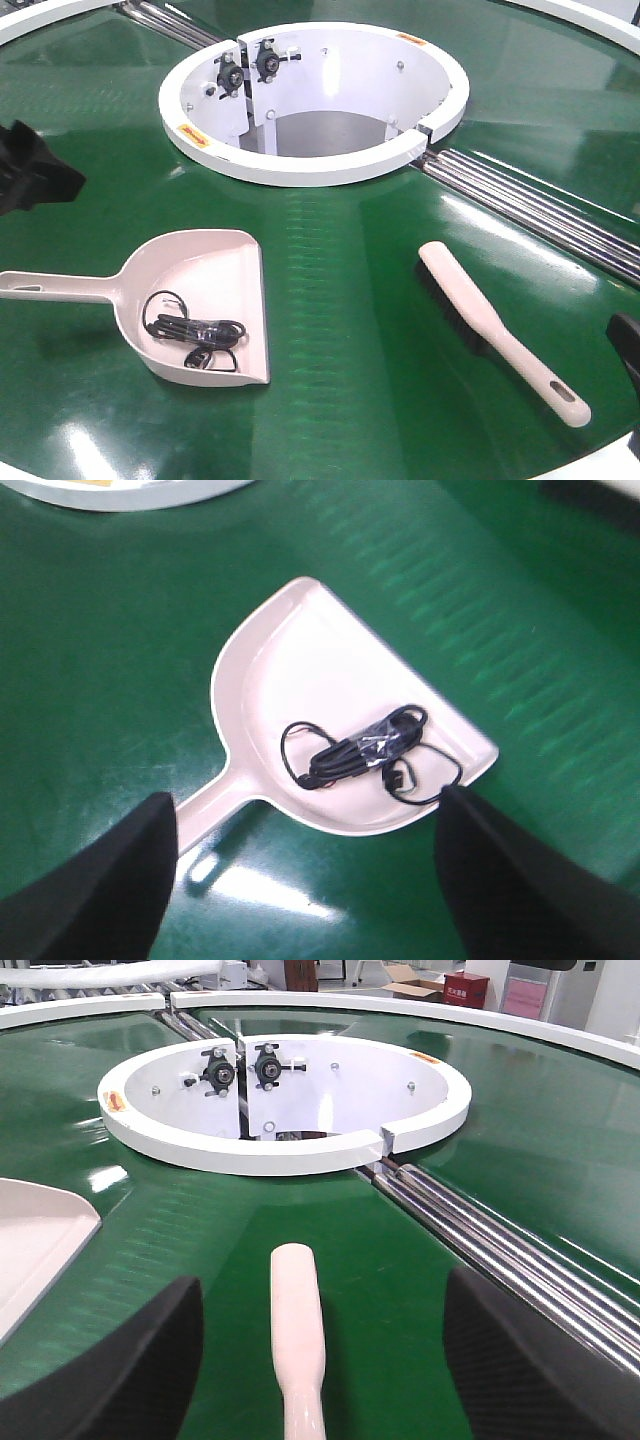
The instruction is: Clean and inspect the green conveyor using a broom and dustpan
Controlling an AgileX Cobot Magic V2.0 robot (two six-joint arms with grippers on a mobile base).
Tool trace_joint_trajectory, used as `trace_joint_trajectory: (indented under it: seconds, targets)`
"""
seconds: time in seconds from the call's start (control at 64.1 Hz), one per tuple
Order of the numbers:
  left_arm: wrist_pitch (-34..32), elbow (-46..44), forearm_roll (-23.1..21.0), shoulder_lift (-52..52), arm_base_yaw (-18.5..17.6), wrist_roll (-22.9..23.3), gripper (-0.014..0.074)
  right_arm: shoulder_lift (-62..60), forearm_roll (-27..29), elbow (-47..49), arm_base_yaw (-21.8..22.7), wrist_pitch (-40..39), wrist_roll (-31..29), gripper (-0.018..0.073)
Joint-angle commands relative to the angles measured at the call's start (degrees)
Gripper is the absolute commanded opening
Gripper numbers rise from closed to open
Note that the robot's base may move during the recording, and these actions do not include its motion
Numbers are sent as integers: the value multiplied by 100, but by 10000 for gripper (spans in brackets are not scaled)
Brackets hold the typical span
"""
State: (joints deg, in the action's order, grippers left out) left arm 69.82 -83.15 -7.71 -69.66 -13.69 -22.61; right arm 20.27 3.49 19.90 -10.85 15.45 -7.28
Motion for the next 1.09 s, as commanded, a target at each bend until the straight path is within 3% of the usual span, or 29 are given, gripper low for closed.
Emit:
trace_joint_trajectory:
  seconds: [0.0, 0.14, 0.406, 0.593, 0.702, 0.78, 0.858, 0.921, 1.077]
  targets:
    - [-486, 210, -163, 553, -21, 200, 512, 35, 14, 159, 38, -448, 17, 498]
    - [-1674, 1316, -177, 1456, -21, 276, 512, 35, 14, 159, 38, -454, 17, 498]
    - [-4653, 4435, -66, 3615, -21, 310, 512, 35, 14, 159, 38, -454, 17, 498]
    - [-6040, 6379, -68, 4672, -21, 310, 512, 35, 8, 159, 38, -454, 17, 487]
    - [-6799, 6902, -176, 5009, -21, 332, 498, 35, 8, 159, 38, -454, 17, 407]
    - [-6890, 6932, -265, 5090, -21, 338, 409, 35, 8, 159, 38, -454, 17, 276]
    - [-6855, 6932, -265, 5096, -21, 338, 185, 35, 4, 159, 38, -454, 17, 76]
    - [-6855, 6932, -265, 5110, -21, 338, -3, 35, 4, 159, 38, -454, 17, -15]
    - [-6947, 6932, -265, 5110, -21, 338, -8, 35, 4, 159, 38, -405, 17, -8]
